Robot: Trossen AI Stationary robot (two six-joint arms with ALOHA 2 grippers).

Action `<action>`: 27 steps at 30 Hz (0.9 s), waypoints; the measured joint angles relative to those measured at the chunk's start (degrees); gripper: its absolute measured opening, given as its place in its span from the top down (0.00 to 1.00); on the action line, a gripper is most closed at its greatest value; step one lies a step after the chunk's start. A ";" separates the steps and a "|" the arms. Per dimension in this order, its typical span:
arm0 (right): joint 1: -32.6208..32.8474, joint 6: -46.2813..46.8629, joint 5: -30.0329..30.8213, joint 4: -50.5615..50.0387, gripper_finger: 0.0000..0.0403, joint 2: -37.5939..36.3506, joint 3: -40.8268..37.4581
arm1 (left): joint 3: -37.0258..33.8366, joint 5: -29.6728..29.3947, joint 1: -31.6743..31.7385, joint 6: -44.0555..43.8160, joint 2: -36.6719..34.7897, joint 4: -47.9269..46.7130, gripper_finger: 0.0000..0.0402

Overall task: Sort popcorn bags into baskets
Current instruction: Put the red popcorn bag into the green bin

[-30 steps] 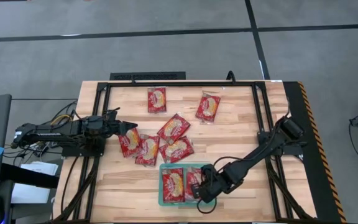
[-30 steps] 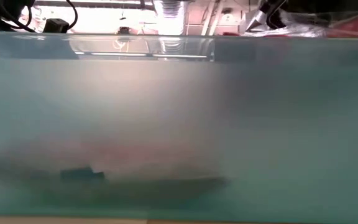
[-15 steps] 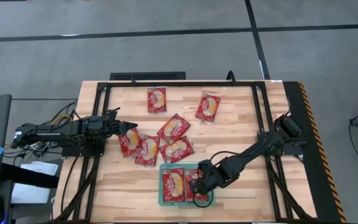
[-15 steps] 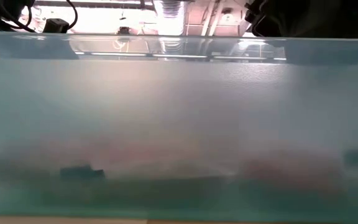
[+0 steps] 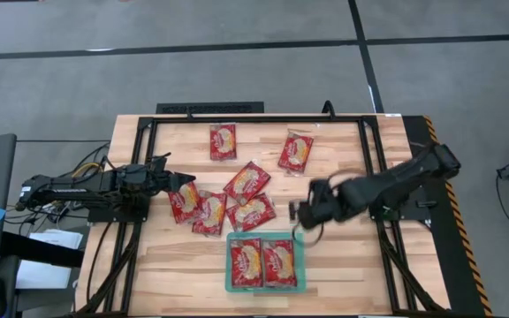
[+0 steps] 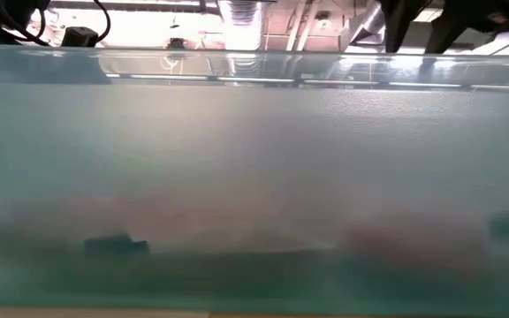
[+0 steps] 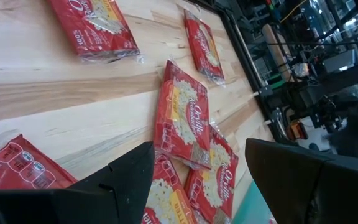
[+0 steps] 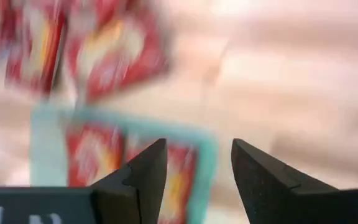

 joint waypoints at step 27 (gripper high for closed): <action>-44.77 -28.74 -4.68 8.05 0.15 23.22 -0.13 | 0.00 0.43 0.00 0.63 0.00 -5.87 0.40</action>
